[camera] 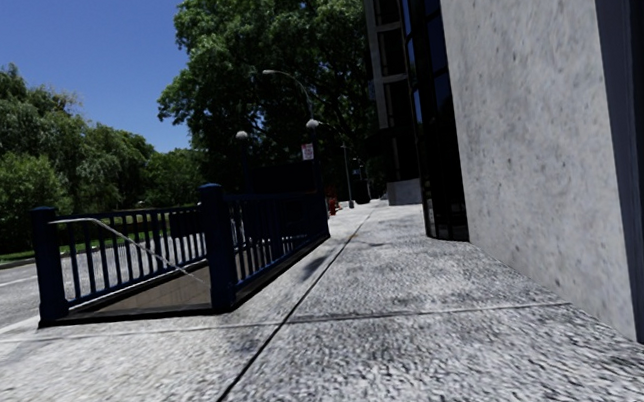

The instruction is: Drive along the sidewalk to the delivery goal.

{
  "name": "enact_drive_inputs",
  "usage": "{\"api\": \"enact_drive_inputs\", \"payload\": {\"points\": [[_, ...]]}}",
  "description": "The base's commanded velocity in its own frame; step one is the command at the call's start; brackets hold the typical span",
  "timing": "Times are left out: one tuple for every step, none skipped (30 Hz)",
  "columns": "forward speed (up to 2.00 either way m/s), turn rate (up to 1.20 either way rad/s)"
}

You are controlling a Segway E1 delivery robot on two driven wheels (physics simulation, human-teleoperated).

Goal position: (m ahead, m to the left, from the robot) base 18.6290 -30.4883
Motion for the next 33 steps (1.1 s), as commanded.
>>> {"api": "enact_drive_inputs", "payload": {"points": [[2.0, 0.0], [2.0, -0.09], [2.0, -0.78], [2.0, -1.2], [2.0, -1.2], [2.0, -1.2], [2.0, -1.2], [2.0, -1.2], [2.0, -0.83], [2.0, -0.63], [2.0, -0.09], [2.0, -0.09], [2.0, 0.0], [2.0, 0.0], [2.0, 0.0], [2.0, 0.0], [2.0, 0.0], [2.0, 0.0], [2.0, 0.0], [2.0, 0.0], [2.0, 0.0], [2.0, 0.0], [2.0, 0.0], [2.0, 0.0], [2.0, 0.0], [2.0, 0.0], [2.0, 0.0], [2.0, 0.0], [2.0, 0.0], [2.0, 0.0], [2.0, 0.0], [2.0, 0.0], [2.0, 0.0]]}}
